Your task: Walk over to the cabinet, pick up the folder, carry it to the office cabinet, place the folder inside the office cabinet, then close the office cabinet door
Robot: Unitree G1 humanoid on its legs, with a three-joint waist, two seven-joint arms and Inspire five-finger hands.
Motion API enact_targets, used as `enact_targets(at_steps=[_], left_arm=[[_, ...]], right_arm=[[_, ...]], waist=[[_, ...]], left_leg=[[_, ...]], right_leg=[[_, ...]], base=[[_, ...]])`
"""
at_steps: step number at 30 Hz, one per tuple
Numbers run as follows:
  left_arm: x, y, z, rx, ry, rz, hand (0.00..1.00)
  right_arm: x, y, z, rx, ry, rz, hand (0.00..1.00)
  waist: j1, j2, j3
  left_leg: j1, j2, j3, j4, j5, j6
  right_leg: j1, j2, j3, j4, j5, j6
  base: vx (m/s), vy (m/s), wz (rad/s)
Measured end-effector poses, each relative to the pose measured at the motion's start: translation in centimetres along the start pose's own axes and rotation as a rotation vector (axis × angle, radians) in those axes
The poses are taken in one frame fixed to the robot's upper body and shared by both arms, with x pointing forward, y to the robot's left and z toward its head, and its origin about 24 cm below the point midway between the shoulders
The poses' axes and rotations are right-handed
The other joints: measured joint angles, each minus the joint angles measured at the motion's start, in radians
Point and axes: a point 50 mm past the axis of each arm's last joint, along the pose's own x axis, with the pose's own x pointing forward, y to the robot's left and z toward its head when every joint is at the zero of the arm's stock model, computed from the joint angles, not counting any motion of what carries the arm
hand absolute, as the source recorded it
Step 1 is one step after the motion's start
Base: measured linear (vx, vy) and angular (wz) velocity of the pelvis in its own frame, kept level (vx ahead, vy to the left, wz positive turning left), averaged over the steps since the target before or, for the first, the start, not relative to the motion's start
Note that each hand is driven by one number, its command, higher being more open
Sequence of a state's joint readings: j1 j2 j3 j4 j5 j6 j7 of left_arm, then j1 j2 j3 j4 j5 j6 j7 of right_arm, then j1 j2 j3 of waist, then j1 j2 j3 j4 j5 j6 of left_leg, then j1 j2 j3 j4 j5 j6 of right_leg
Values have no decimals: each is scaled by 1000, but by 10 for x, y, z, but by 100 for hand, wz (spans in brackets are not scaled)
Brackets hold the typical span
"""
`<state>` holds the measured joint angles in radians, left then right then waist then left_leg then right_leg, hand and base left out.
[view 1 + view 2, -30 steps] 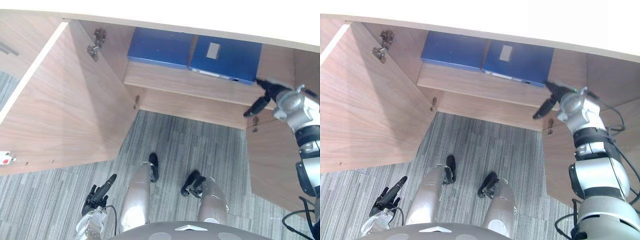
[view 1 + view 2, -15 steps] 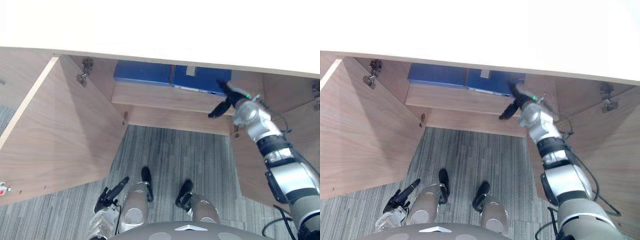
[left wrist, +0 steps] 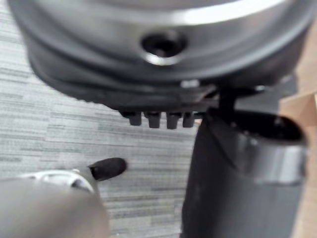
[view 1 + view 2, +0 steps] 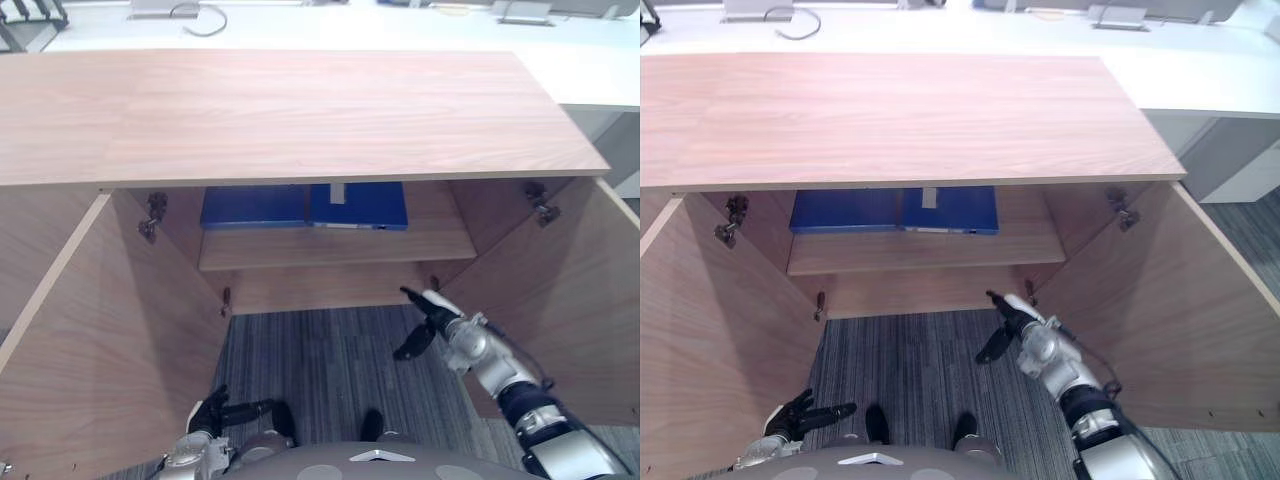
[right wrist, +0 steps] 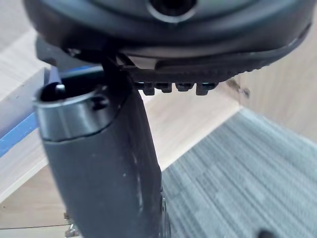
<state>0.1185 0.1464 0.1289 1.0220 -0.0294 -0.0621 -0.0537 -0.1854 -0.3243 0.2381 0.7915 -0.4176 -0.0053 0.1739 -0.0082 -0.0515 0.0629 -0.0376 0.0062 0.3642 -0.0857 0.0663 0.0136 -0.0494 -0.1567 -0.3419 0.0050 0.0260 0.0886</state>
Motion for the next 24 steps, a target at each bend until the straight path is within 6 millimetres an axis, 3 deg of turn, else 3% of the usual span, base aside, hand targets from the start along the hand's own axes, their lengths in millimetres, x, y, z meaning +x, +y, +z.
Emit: enact_targets(at_steps=[2,5,7,8,11,14,24], left_arm=[[0,-2,0,12,2,16,100],[0,-6,-3,35,17,43,100],[0,-9,-7,27,29,64,100],[0,-9,-7,27,32,68,100],[0,-14,-9,31,44,73,100],[0,-16,-11,63,51,82,100],[2,-32,-9,120,53,36,100]], right_arm=[[0,39,-15,219,82,38,100],[-8,80,-39,440,212,56,100],[-25,116,-66,636,383,58,100],[-29,123,-71,694,419,50,100],[-43,129,-93,997,544,-128,100],[-53,135,-104,1163,615,-244,100],[-61,144,-111,1347,684,-340,100]], waist=[[3,5,-6],[1,21,-27],[1,31,-35],[1,32,-38],[-14,33,-47],[-21,30,-64],[-26,30,-72]], left_leg=[[14,0,12,-3,1,1],[20,-7,12,-4,1,2],[40,-14,8,-4,-3,-2],[43,-14,8,-4,-6,-6],[50,-17,2,-5,-12,-4],[50,-24,0,-5,-16,0],[84,-33,58,-4,-54,0]], right_leg=[[4,1,19,-4,-3,-5],[11,-1,22,-7,-2,-4],[35,-5,20,-10,-2,-3],[37,-6,21,-10,-3,-2],[48,-9,30,-16,-2,0],[53,-12,38,-24,-1,2],[66,-13,103,-45,9,7]], base=[[-88,24,-15],[-42,34,-2],[-12,47,4],[-20,26,-6],[-26,29,2],[5,30,6],[31,25,-18]])
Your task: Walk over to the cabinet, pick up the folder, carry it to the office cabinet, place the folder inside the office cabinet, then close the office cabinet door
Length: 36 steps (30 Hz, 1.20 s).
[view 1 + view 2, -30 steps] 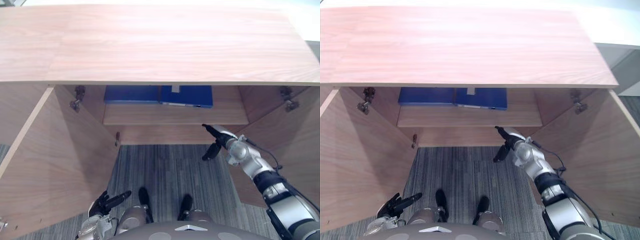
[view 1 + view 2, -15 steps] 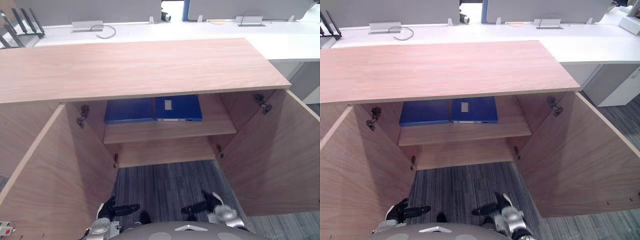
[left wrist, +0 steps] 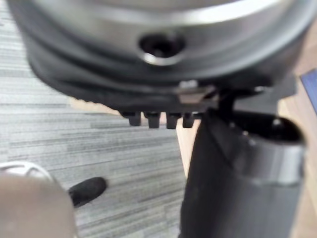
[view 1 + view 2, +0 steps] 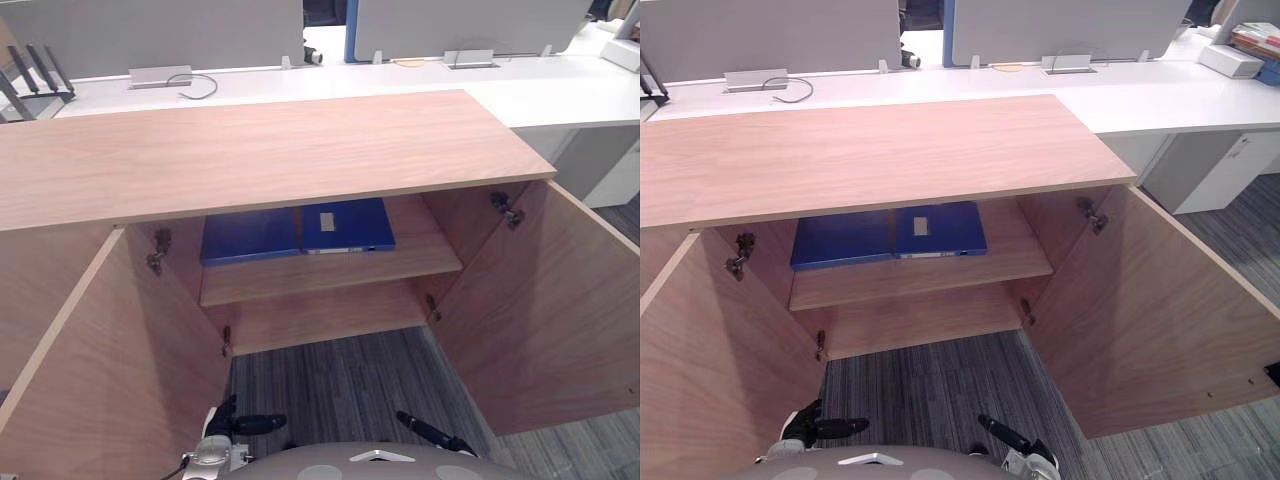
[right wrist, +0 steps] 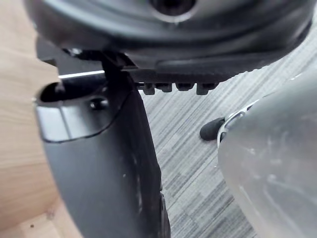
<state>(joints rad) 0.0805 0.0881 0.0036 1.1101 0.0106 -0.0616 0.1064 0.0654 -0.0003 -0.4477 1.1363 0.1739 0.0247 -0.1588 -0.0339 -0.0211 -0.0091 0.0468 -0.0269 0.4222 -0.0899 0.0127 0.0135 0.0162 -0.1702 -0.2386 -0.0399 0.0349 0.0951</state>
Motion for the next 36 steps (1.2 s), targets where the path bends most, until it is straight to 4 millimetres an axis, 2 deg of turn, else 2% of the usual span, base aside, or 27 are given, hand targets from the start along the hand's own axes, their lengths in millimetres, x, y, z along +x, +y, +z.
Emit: enact_targets(at_steps=[4,9,11,13,14,15,16,18,19,22,23,24,27,29,36], left_arm=[[0,-7,1,18,-7,-27,100],[-1,-9,1,25,-7,-33,100],[0,-9,2,22,-10,-32,100],[1,-5,9,-11,-28,-14,100],[1,-3,11,-35,-37,-4,100],[1,-3,12,-49,-40,1,100],[1,-3,13,-68,-44,4,100],[1,-7,13,-108,-44,5,100],[1,-8,12,-128,-40,8,100],[0,-7,11,-151,-36,15,100],[0,-8,11,-153,-34,12,100],[0,-7,10,-162,-35,17,100],[0,-6,9,-198,-29,41,100],[-1,-10,7,-167,-26,29,100],[-2,-18,4,-181,-13,5,100]], right_arm=[[0,-1,-1,15,-1,-5,100],[0,-1,0,19,-3,-3,100],[0,-2,1,25,-6,-4,100],[1,0,6,47,-18,7,100],[1,0,7,51,-20,10,100],[1,0,9,53,-23,9,100],[2,1,13,58,-34,10,100],[3,-2,18,64,-45,0,100],[3,-5,19,85,-45,-8,100],[3,-12,16,94,-41,-29,100],[3,-12,15,89,-39,-28,100],[3,-12,15,84,-41,-27,100],[2,-14,12,63,-43,-26,100],[2,-17,12,43,-48,-26,100],[2,-22,12,30,-58,-24,100]], waist=[[-1,2,-2],[-4,8,2],[-4,13,8],[0,13,53],[6,10,63],[8,11,64],[8,24,71],[9,49,82],[9,57,85],[8,59,84],[8,58,82],[8,54,85],[19,50,87],[16,59,73],[15,80,58]], left_leg=[[5,-1,8,4,-2,2],[38,7,13,5,-11,-12],[46,24,28,13,-19,-20],[17,72,52,200,-112,-33],[-37,109,4,340,-155,-29],[-69,121,-40,400,-167,-29],[-123,131,-146,489,-182,-35],[-146,136,-264,538,-211,-70],[-143,136,-298,536,-226,-72],[-109,124,-358,442,-259,-87],[-96,121,-343,385,-268,-83],[-93,119,-332,377,-267,-82],[-69,107,-278,358,-272,-76],[-35,97,-243,314,-268,-70],[30,94,-236,263,-267,-70]], right_leg=[[9,5,3,-17,7,10],[46,18,5,-34,2,2],[47,26,23,-28,-2,-3],[54,37,67,7,-16,-20],[32,46,112,33,-27,-24],[13,51,136,48,-35,-32],[-22,56,178,69,-43,-34],[-50,80,233,75,-44,-30],[-54,90,253,73,-40,-32],[-95,105,295,68,-19,-20],[-107,104,307,58,-5,-10],[-107,102,314,53,5,-17],[-112,93,358,41,30,7],[-106,87,379,16,41,16],[-60,94,348,-16,47,14]], base=[[74,-14,-6],[54,-46,-7],[2,-57,-23],[-29,-91,-64],[-66,-106,-83],[-91,-85,-99],[-81,-26,-84],[-81,22,-95],[-59,62,-89],[-28,75,-45],[-10,80,-36],[20,86,-41],[26,83,-51],[78,70,-39],[95,20,-7]])
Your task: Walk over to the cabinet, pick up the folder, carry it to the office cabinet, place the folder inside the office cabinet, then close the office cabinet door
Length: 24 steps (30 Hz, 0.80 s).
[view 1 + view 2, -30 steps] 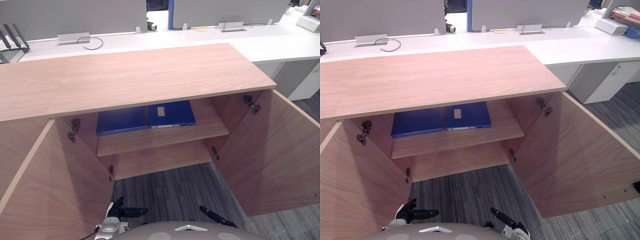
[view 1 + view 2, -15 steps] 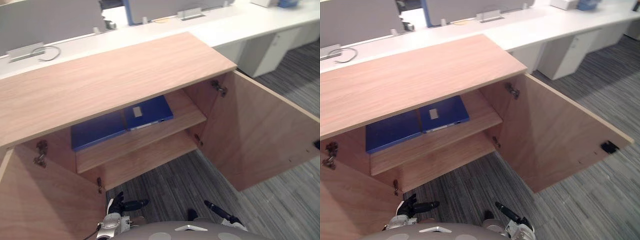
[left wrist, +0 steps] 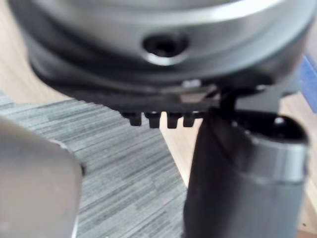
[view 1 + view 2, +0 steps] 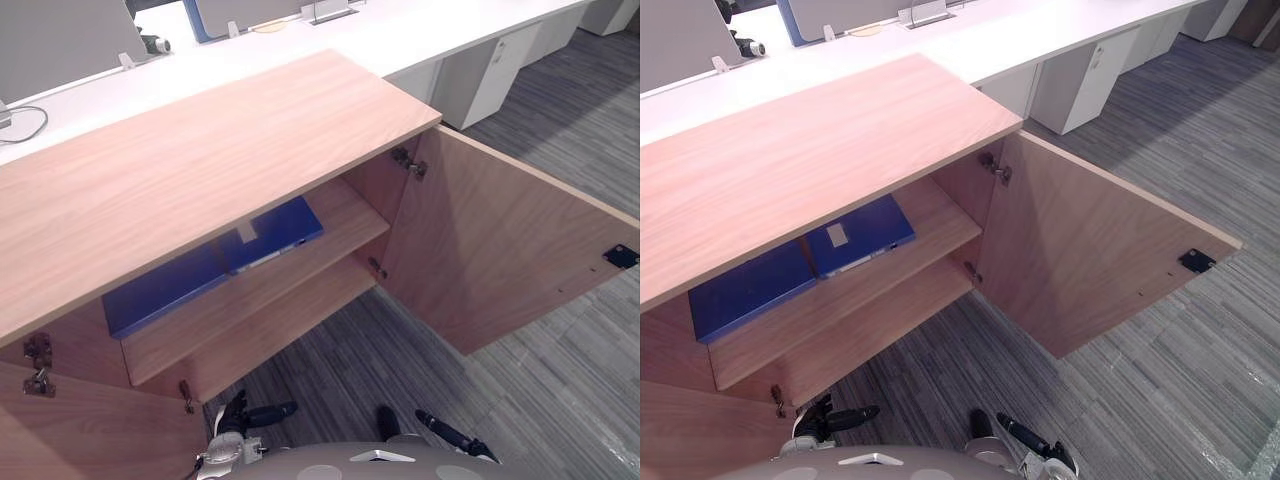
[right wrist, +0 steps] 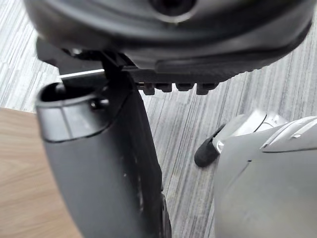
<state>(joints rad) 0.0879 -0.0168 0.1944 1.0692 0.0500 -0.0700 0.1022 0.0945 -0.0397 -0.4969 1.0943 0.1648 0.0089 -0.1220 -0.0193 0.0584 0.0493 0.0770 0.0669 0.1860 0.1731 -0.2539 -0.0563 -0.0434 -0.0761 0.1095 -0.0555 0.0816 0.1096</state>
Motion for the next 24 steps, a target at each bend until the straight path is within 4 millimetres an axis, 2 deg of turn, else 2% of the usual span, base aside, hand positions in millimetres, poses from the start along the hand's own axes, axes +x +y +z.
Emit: enact_targets(at_steps=[5,9,10,11,12,13,14,15,16,17,18,19,21,23,24], left_arm=[[0,0,0,-9,1,2,100],[1,-1,4,-8,-16,2,100],[1,-1,6,-12,-26,3,100],[0,-5,5,-19,-30,-6,100],[0,-5,6,-19,-31,-7,100],[0,-5,6,-19,-33,-9,100],[0,-5,7,-20,-36,-9,100],[0,-2,8,-16,-40,-4,100],[1,4,8,-6,-42,7,100],[1,7,10,1,-47,14,100],[2,11,9,7,-40,21,100],[2,9,7,10,-29,15,100],[1,3,5,39,-23,-13,100],[2,1,6,53,-26,-26,100],[2,3,9,69,-32,-25,100]], right_arm=[[-1,4,2,-34,-17,20,100],[-2,14,8,-60,-49,56,100],[-3,19,13,-49,-70,70,100],[-3,21,23,-33,-103,75,100],[-3,22,24,-33,-106,76,100],[-3,21,24,-30,-110,75,100],[-3,20,24,-26,-108,69,100],[-3,19,22,-27,-102,65,100],[-3,18,14,-24,-77,60,100],[-3,19,11,-22,-65,61,100],[-3,19,11,-28,-63,60,100],[-2,17,14,-47,-66,53,100],[1,7,15,-57,-45,23,100],[3,-2,6,-45,13,-7,100],[3,-3,2,-45,34,-10,100]], waist=[[4,-7,4],[18,-22,24],[21,-4,30],[17,13,39],[15,14,41],[15,27,51],[18,24,51],[24,10,50],[24,-17,45],[24,-29,46],[22,-43,41],[22,-28,36],[15,-15,34],[14,-15,34],[13,-24,40]], left_leg=[[32,-4,30,-5,-4,5],[33,3,132,34,-33,20],[25,25,182,54,-41,27],[21,57,232,61,-42,28],[21,62,240,62,-41,27],[33,87,270,62,-36,18],[41,98,284,62,-33,13],[60,109,309,64,-29,6],[69,104,323,71,-28,4],[70,101,324,75,-27,3],[64,95,312,73,-24,4],[48,104,288,66,-15,19],[38,104,260,45,-6,29],[36,106,262,17,9,6],[33,104,266,11,15,-5]], right_leg=[[7,1,-10,16,0,-1],[-66,18,-14,98,5,-7],[-81,7,-112,115,-25,-72],[-133,-49,-332,248,-80,-133],[-139,-61,-370,282,-86,-138],[-146,-114,-511,406,-118,-156],[-140,-140,-559,456,-129,-167],[-118,-195,-614,526,-136,-177],[-84,-245,-640,530,-122,-173],[-83,-247,-636,516,-134,-138],[-78,-223,-660,490,-144,-147],[-82,-189,-664,440,-134,-137],[-91,-163,-669,387,-126,-124],[-99,-136,-671,340,-117,-109],[-98,-124,-664,302,-105,-91]], base=[[-5,7,-18],[-118,-7,-69],[-229,-35,-118],[-170,-35,-91],[-77,1,-78],[35,-9,-49],[67,-45,-69],[93,-113,-68],[94,-197,-68],[60,-207,-67],[45,-229,-77],[37,-215,-81],[54,-203,-66],[41,-140,-39],[-7,-63,-23]])
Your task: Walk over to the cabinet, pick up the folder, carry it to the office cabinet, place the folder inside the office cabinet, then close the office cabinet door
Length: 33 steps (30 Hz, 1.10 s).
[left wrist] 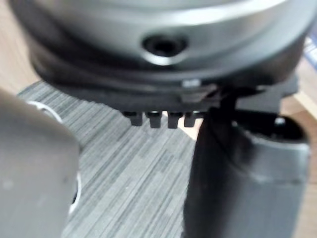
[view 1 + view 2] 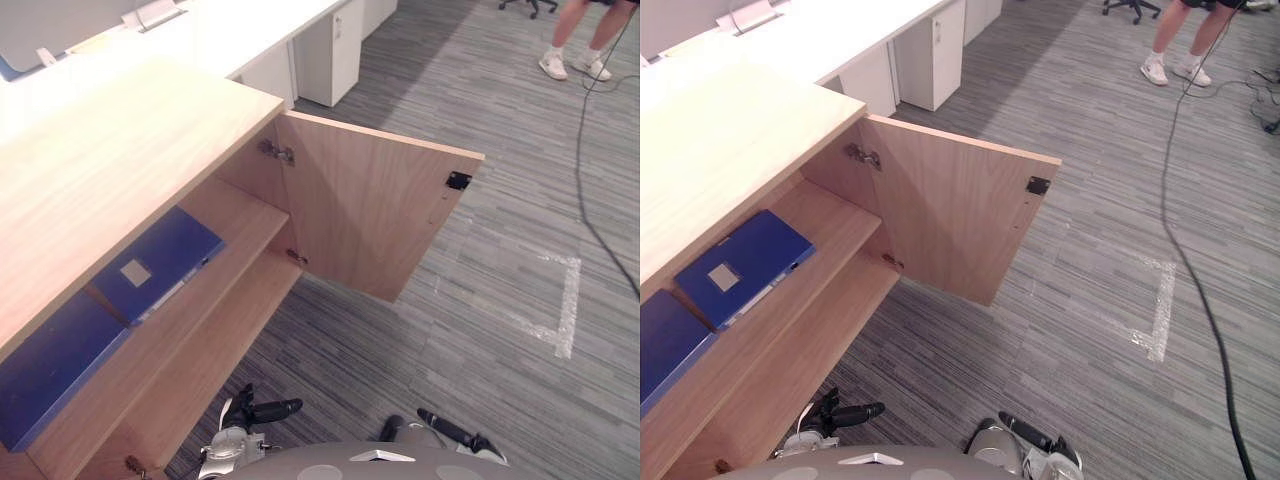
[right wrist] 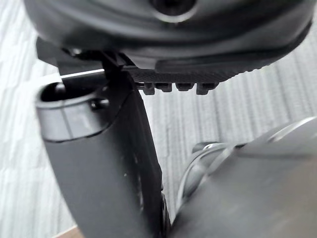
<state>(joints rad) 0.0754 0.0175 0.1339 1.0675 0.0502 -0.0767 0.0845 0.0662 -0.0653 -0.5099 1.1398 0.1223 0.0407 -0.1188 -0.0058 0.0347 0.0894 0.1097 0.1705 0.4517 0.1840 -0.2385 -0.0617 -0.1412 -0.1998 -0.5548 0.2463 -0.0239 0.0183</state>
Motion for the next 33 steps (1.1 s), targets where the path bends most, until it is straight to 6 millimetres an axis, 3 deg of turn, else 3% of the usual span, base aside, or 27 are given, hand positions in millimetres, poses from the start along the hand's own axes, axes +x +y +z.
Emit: enact_targets(at_steps=[2,5,16,20,26,29,30,32,33], left_arm=[[1,4,4,9,-12,13,100],[2,14,9,14,-23,54,100],[2,20,8,-10,-17,91,100],[2,21,7,-6,-15,89,100],[2,28,7,14,-16,83,100],[1,38,2,26,-4,96,100],[0,40,0,28,0,98,100],[-4,44,-12,32,30,102,100],[-5,45,-15,32,39,103,100]], right_arm=[[0,1,-1,-9,7,5,100],[-1,11,-3,-32,9,34,100],[-2,18,2,-19,-23,51,100],[-5,28,26,-32,-143,98,100],[-26,35,109,32,-481,192,100],[-48,19,182,-32,-715,167,100],[-53,14,197,-52,-761,153,100],[-80,5,254,-207,-931,83,100],[-87,5,267,-266,-971,60,100]], waist=[[1,-12,5],[0,-49,16],[3,-57,22],[1,-56,23],[1,-55,23],[0,-53,22],[0,-53,22],[-2,-47,22],[-3,-45,22]], left_leg=[[-18,-2,15,0,9,-16],[-32,-7,23,-8,24,-33],[18,-31,-7,-52,26,-36],[27,-41,-11,-57,25,-35],[39,-57,-21,-64,13,-30],[40,-68,-29,-63,10,-26],[39,-70,-34,-62,10,-26],[38,-76,-51,-51,10,-26],[37,-77,-54,-47,10,-26]], right_leg=[[4,26,21,-93,38,21],[54,76,50,-308,168,19],[97,70,57,-333,181,20],[99,62,68,-333,187,29],[104,49,73,-334,195,41],[105,40,73,-334,199,47],[105,37,73,-333,200,48],[108,29,72,-333,202,50],[109,27,72,-333,203,51]], base=[[-61,-25,-36],[-148,5,-35],[-49,96,1],[-47,73,-5],[-39,77,-1],[-14,61,0],[2,53,1],[12,51,-1],[14,49,-6]])
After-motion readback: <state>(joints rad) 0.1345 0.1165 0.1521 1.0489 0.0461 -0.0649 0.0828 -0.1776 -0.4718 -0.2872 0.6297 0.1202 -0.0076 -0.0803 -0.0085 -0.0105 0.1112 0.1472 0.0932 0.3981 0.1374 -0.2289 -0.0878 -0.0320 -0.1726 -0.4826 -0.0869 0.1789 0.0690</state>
